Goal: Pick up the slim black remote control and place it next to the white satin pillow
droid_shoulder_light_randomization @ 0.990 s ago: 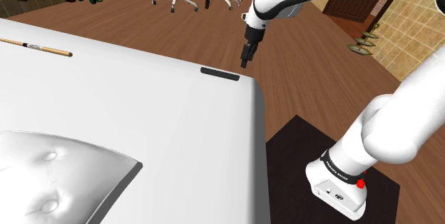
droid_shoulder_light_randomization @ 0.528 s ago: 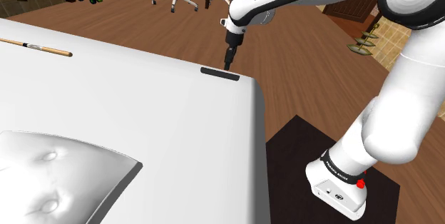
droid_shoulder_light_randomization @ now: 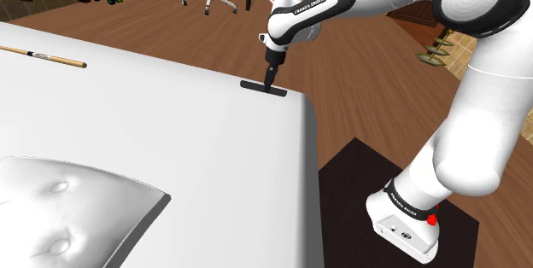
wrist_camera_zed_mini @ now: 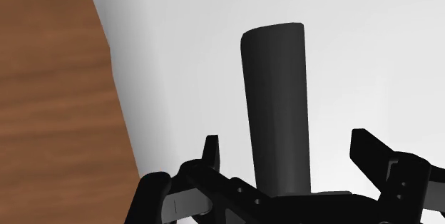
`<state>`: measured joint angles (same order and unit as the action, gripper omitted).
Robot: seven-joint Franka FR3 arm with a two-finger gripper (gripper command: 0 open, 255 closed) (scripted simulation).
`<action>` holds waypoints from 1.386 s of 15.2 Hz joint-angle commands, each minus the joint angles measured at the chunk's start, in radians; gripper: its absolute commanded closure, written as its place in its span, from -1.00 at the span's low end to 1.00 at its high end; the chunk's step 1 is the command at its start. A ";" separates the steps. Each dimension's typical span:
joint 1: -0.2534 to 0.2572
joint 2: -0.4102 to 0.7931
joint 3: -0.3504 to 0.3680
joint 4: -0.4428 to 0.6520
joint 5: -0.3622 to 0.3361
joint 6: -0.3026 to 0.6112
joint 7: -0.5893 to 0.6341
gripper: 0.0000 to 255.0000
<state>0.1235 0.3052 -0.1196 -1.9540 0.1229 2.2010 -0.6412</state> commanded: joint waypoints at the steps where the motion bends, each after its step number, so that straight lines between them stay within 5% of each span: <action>1: 0.000 0.005 0.001 -0.005 0.001 0.010 0.000 -1.00; 8: 0.000 0.005 0.001 -0.005 0.001 0.010 0.000 -1.00; 9: 0.000 0.005 0.001 -0.005 0.001 0.010 0.000 1.00; 21: 0.002 -0.017 -0.001 0.008 -0.004 -0.024 0.005 1.00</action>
<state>0.1242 0.2951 -0.1205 -1.9504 0.1205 2.1886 -0.6389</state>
